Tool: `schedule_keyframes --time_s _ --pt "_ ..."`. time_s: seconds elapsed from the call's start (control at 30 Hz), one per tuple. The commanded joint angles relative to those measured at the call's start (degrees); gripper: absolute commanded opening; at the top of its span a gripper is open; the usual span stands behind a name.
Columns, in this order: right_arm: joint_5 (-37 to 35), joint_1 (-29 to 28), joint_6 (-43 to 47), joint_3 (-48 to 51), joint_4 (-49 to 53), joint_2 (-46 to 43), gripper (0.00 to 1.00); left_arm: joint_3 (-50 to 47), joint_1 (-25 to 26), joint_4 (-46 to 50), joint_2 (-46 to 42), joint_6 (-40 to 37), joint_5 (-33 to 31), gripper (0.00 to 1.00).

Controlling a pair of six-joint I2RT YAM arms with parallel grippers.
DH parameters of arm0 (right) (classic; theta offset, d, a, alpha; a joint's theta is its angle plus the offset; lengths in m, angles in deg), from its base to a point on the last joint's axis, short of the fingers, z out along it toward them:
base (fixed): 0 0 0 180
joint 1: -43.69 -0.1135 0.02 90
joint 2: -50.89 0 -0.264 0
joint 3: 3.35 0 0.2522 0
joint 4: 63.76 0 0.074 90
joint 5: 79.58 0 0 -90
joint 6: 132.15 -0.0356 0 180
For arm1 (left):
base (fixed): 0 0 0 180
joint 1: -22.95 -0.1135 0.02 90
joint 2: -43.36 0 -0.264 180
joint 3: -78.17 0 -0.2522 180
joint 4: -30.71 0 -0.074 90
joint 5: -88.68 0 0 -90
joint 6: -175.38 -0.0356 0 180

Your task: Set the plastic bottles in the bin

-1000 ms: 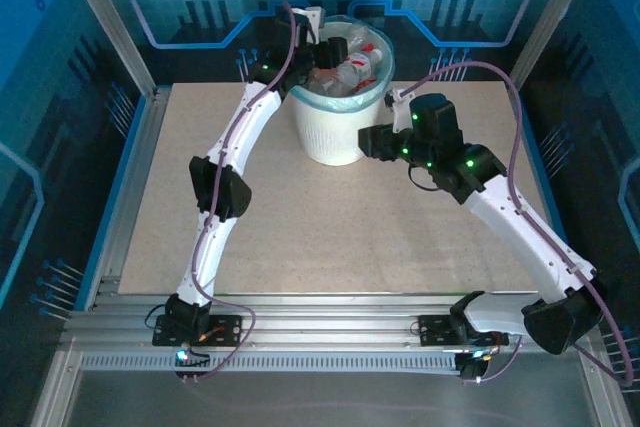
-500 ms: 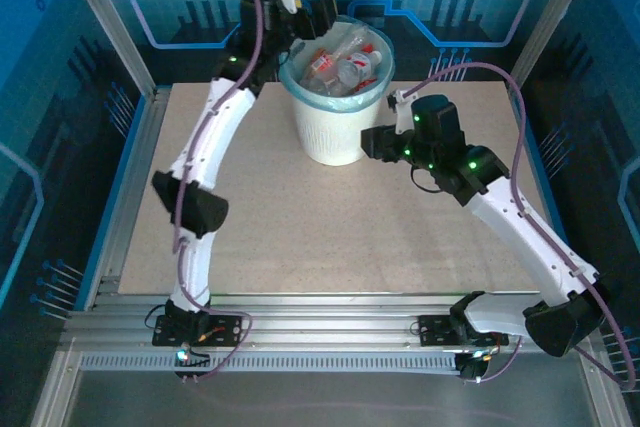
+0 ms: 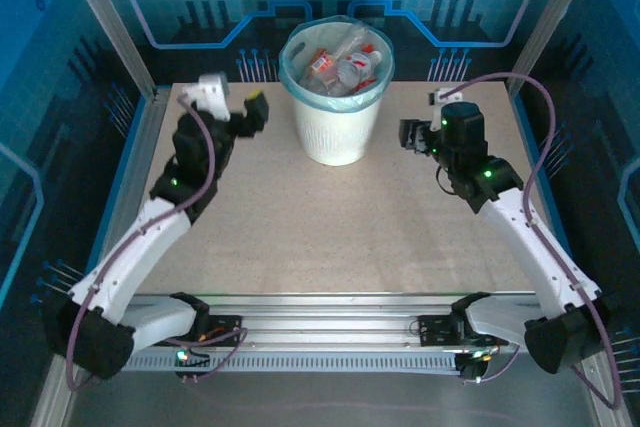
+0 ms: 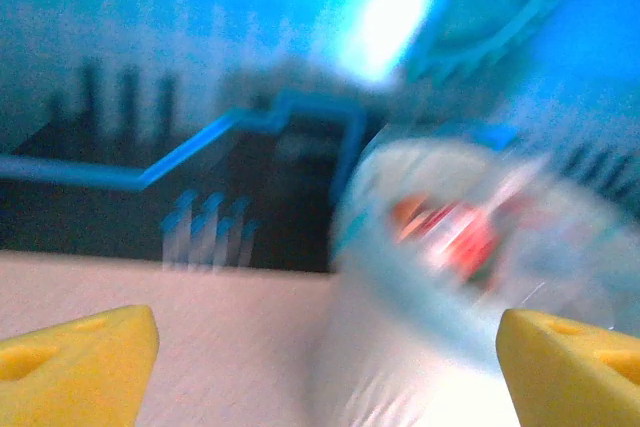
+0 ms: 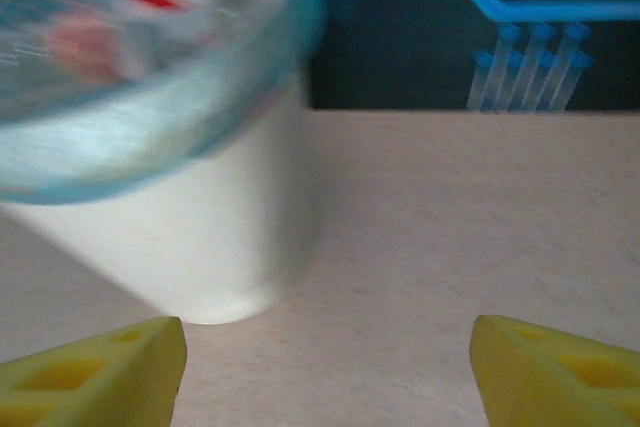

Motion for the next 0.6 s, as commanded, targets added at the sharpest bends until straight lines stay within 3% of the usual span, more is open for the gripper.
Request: schedule_keyframes --time_s 0.0,0.17,0.33,0.5,0.57 --pt "-5.22 4.92 0.33 9.05 -10.80 0.75 0.79 -13.71 -1.56 -8.47 -6.17 -1.66 -11.08 0.90" --pt "-8.12 7.97 4.00 25.28 -28.21 1.15 0.80 -29.82 -4.37 -15.94 -10.34 -3.26 -15.58 0.92" --pt "-3.68 6.97 8.51 33.30 -38.39 3.64 0.80 -38.95 -7.78 -26.65 -3.71 -3.46 -15.36 0.93" --pt "-1.90 4.62 16.69 40.49 -53.07 9.42 0.81 -41.91 -11.16 -38.57 6.49 -3.26 -8.93 0.95" --pt "1.80 4.50 19.99 41.59 -56.67 10.13 0.81 -42.09 -12.44 -42.17 8.39 -4.53 -2.81 0.95"
